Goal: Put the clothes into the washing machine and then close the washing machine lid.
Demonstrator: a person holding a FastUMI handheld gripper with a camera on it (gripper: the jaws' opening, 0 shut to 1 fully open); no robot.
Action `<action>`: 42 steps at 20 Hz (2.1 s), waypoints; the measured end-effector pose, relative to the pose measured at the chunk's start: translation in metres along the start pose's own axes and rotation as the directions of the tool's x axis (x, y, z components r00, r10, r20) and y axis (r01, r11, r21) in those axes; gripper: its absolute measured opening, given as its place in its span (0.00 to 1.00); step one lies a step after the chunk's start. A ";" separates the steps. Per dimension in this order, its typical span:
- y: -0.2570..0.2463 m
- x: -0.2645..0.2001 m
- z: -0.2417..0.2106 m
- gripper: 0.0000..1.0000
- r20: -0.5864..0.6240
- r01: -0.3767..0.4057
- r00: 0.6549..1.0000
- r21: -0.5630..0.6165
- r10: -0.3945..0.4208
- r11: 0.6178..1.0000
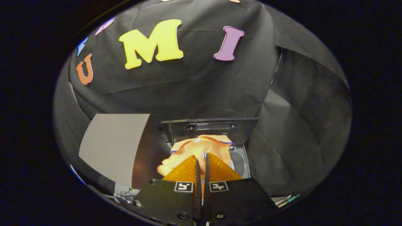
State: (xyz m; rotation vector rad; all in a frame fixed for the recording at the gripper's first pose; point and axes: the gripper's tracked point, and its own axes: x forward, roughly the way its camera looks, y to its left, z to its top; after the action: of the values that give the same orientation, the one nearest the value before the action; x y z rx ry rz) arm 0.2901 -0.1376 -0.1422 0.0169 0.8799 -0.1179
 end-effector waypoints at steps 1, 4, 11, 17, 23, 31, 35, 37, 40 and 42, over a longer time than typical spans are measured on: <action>-0.003 0.003 -0.002 0.06 -0.007 -0.008 1.000 0.013 0.009 1.000; -0.011 0.024 -0.017 0.06 -0.052 -0.039 0.998 0.074 0.043 0.997; -0.015 0.055 -0.037 0.06 -0.083 -0.095 0.991 0.144 0.108 0.985; -0.013 0.079 -0.053 0.06 -0.084 -0.124 0.987 0.136 0.136 0.983; -0.015 0.099 -0.070 0.06 -0.110 -0.117 0.984 0.174 0.138 0.978; -0.034 0.151 -0.114 0.06 -0.189 -0.051 0.978 0.176 0.084 0.983; -0.035 0.174 -0.125 0.06 -0.219 -0.028 0.974 0.148 0.061 0.989; -0.034 0.182 -0.130 0.06 -0.236 -0.018 0.970 0.146 0.053 0.989; -0.030 0.193 -0.134 0.06 -0.256 -0.007 0.966 0.136 0.042 0.991; -0.030 0.201 -0.142 0.07 -0.287 0.005 0.957 0.126 0.032 0.992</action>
State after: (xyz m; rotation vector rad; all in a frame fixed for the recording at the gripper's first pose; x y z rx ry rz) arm 0.3043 -0.1779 -0.3860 0.1611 1.1632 -0.1605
